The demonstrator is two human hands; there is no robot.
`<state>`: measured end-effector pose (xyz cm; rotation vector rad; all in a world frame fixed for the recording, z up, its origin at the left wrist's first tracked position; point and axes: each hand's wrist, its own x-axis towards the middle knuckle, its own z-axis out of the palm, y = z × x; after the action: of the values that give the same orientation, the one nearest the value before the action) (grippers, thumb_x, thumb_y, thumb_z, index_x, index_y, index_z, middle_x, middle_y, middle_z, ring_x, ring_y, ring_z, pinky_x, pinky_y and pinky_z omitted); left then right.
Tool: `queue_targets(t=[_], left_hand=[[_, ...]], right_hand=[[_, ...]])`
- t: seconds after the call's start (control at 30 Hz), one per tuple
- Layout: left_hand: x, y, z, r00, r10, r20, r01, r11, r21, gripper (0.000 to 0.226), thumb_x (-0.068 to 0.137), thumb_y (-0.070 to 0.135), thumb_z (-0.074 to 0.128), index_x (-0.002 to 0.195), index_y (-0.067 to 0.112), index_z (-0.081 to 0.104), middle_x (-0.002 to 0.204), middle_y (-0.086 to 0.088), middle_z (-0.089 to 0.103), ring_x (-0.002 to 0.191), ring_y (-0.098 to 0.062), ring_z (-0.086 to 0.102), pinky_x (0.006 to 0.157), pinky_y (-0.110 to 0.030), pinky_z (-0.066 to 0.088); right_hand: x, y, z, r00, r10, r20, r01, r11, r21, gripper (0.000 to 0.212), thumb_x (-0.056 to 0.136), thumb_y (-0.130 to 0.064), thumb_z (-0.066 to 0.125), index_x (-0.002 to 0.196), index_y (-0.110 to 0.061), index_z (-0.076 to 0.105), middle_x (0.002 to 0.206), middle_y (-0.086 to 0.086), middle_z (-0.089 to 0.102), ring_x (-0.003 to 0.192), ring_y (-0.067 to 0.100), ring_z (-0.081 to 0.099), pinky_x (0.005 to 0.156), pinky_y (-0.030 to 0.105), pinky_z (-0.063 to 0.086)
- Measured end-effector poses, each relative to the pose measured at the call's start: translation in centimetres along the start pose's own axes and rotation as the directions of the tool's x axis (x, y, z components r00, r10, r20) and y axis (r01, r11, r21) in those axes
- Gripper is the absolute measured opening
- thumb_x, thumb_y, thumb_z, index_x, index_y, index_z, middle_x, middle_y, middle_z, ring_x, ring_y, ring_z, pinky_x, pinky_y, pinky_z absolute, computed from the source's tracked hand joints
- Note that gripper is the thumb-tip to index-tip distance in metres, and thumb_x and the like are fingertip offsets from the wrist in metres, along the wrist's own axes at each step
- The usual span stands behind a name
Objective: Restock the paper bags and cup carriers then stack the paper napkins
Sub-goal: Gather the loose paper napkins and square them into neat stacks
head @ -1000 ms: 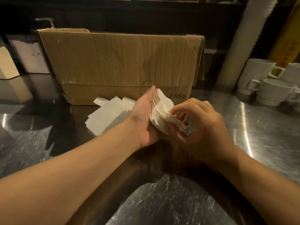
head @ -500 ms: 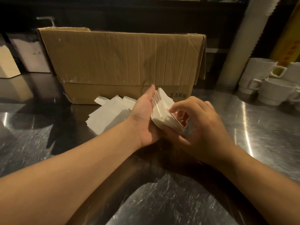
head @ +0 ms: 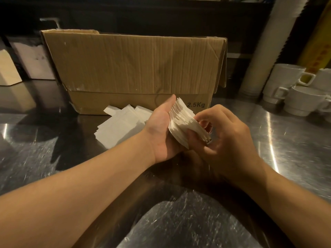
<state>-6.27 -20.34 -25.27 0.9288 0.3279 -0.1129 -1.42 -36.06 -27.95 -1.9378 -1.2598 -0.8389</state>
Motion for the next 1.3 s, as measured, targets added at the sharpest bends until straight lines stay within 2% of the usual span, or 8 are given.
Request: queue_targets(t=[0.37, 0.53, 0.67, 0.77, 0.97, 1.07, 1.17, 1.3], left_hand=[[-0.2, -0.1, 0.3, 0.999, -0.018, 0.036, 0.017, 1.000, 0.004, 0.070, 0.105, 0.065, 0.032, 0.131, 0.009, 0.066, 0.109, -0.017, 0.077, 0.089, -0.031, 0.077, 0.089, -0.046, 0.055], [-0.1, -0.1, 0.2, 1.000, -0.006, -0.003, 0.006, 1.000, 0.006, 0.068, 0.106, 0.064, 0.029, 0.130, 0.013, 0.068, 0.119, -0.018, 0.075, 0.105, -0.035, 0.069, 0.098, -0.050, 0.051], [-0.2, 0.0, 0.3, 0.998, -0.063, 0.013, 0.063, 0.998, 0.021, 0.066, 0.105, 0.061, 0.036, 0.148, 0.013, 0.051, 0.121, -0.025, 0.071, 0.091, -0.041, 0.077, 0.075, -0.053, 0.062], [-0.5, -0.2, 0.6, 0.996, -0.093, 0.005, 0.092, 0.995, 0.030, 0.069, 0.105, 0.058, 0.043, 0.157, 0.014, 0.034, 0.111, -0.029, 0.073, 0.077, -0.044, 0.077, 0.058, -0.053, 0.062], [0.0, -0.3, 0.3, 0.999, -0.037, 0.026, 0.035, 0.995, 0.091, 0.063, 0.106, 0.062, 0.032, 0.131, 0.017, 0.068, 0.114, -0.016, 0.077, 0.102, -0.033, 0.072, 0.093, -0.048, 0.053], [0.0, -0.3, 0.2, 0.998, -0.040, 0.051, 0.037, 0.998, 0.057, 0.076, 0.103, 0.070, 0.028, 0.132, 0.011, 0.067, 0.121, -0.018, 0.074, 0.106, -0.034, 0.070, 0.094, -0.047, 0.053], [0.1, -0.1, 0.1, 0.998, -0.042, 0.055, 0.039, 0.998, 0.043, 0.078, 0.098, 0.075, 0.038, 0.138, 0.012, 0.063, 0.112, -0.016, 0.075, 0.097, -0.032, 0.074, 0.084, -0.043, 0.058], [-0.1, -0.1, 0.0, 1.000, 0.006, 0.030, -0.008, 0.998, 0.056, 0.073, 0.099, 0.071, 0.044, 0.141, 0.013, 0.060, 0.106, -0.017, 0.077, 0.095, -0.034, 0.076, 0.091, -0.045, 0.059]], right_hand=[[0.2, -0.1, 0.2, 0.995, 0.081, 0.053, -0.077, 0.995, -0.069, 0.055, 0.087, -0.056, 0.060, 0.120, -0.013, 0.062, 0.105, 0.002, 0.062, 0.088, 0.012, 0.055, 0.068, 0.047, 0.055], [0.2, 0.0, -0.1, 0.973, 0.225, -0.051, -0.224, 0.974, 0.018, 0.028, 0.091, -0.042, 0.064, 0.097, -0.016, 0.058, 0.093, -0.005, 0.057, 0.078, 0.009, 0.051, 0.066, 0.015, 0.044], [0.5, 0.7, -0.3, 0.869, 0.473, -0.147, -0.455, 0.879, 0.140, 0.028, 0.087, -0.035, 0.072, 0.096, -0.018, 0.051, 0.098, 0.001, 0.060, 0.086, 0.019, 0.062, 0.064, 0.042, 0.060], [0.6, 1.0, -0.2, 0.834, 0.511, -0.210, -0.499, 0.860, 0.109, 0.029, 0.088, -0.032, 0.074, 0.095, -0.020, 0.049, 0.098, 0.001, 0.060, 0.086, 0.018, 0.062, 0.065, 0.044, 0.059], [0.3, 0.0, 0.0, 0.955, 0.288, -0.067, -0.285, 0.958, 0.041, 0.034, 0.086, -0.051, 0.070, 0.088, -0.021, 0.054, 0.086, -0.008, 0.053, 0.079, 0.006, 0.053, 0.063, 0.008, 0.041], [0.4, -0.1, 0.2, 0.978, 0.208, -0.020, -0.207, 0.977, 0.046, 0.039, 0.088, -0.058, 0.065, 0.098, -0.020, 0.064, 0.094, -0.008, 0.060, 0.077, 0.006, 0.054, 0.069, 0.015, 0.046], [0.3, 0.0, 0.0, 0.979, 0.187, 0.086, -0.189, 0.982, 0.023, 0.044, 0.087, -0.059, 0.060, 0.113, -0.024, 0.066, 0.106, -0.011, 0.063, 0.087, 0.006, 0.059, 0.078, 0.042, 0.055], [0.4, -0.4, -0.2, 0.956, 0.197, 0.216, -0.207, 0.978, 0.024, 0.055, 0.079, -0.070, 0.061, 0.122, -0.036, 0.054, 0.111, -0.022, 0.049, 0.104, -0.004, 0.051, 0.090, 0.046, 0.051]])
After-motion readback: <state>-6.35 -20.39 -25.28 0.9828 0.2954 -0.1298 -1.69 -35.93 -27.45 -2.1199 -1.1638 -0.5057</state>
